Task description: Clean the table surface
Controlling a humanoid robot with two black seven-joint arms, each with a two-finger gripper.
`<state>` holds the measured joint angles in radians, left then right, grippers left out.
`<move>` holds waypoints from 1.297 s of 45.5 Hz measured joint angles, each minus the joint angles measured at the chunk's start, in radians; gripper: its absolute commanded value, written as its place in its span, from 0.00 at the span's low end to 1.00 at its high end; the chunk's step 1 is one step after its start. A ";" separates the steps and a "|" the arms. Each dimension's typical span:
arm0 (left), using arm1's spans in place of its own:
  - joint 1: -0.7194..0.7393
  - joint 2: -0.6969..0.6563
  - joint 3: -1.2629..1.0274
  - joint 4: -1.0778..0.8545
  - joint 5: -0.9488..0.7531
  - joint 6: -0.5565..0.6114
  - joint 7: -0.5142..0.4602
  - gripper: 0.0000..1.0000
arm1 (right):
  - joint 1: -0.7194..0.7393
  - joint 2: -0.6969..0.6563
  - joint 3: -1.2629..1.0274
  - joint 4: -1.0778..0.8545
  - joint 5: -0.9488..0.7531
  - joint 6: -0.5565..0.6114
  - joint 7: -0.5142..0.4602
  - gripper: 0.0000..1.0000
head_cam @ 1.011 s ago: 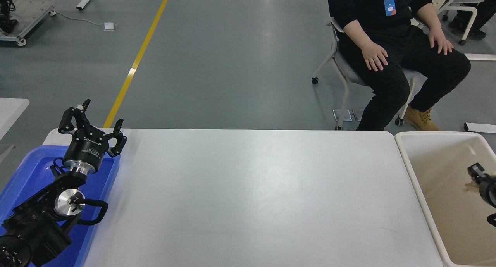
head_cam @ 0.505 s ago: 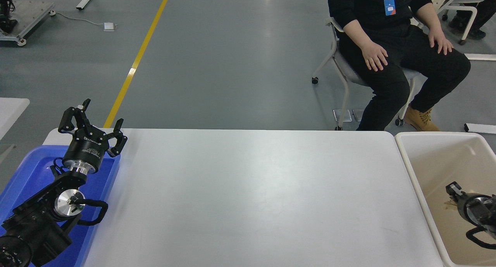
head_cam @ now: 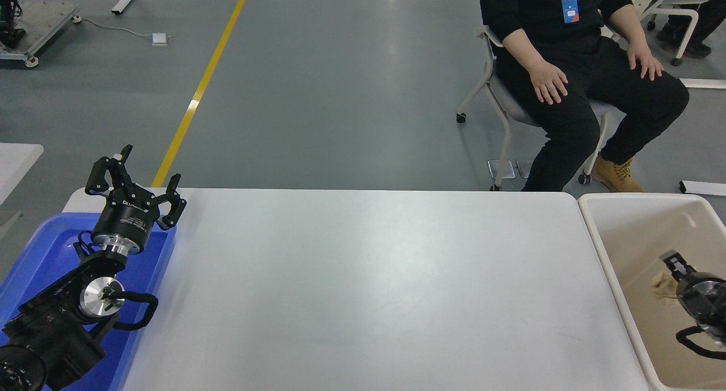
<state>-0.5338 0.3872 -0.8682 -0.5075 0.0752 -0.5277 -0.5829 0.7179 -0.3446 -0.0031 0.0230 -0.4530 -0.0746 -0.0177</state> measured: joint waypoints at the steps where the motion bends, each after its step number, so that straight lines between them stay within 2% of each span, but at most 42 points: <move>1: 0.000 0.000 0.000 0.000 0.000 0.000 0.000 1.00 | 0.004 -0.001 0.007 0.001 0.001 0.000 0.000 0.99; 14: 0.000 0.000 0.000 0.000 0.000 0.000 0.000 1.00 | 0.099 -0.075 0.227 0.081 0.004 -0.003 0.004 0.99; 25: 0.000 0.001 0.000 0.000 0.000 0.000 0.000 1.00 | 0.150 -0.217 0.584 0.407 0.005 0.001 0.006 0.99; 34: 0.000 0.000 0.000 0.000 0.000 0.000 0.000 1.00 | 0.121 -0.263 0.847 0.629 0.006 0.006 0.006 0.99; 47: 0.000 0.000 0.000 0.000 0.000 0.000 0.000 1.00 | 0.050 -0.272 0.995 0.779 0.072 0.056 0.049 0.99; 59: 0.000 0.000 0.000 0.000 0.000 0.000 0.000 1.00 | -0.052 -0.174 1.106 0.821 0.120 0.078 0.093 0.99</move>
<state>-0.5338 0.3874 -0.8682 -0.5076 0.0752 -0.5277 -0.5829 0.6657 -0.5189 1.1031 0.8436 -0.3327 0.0031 0.0754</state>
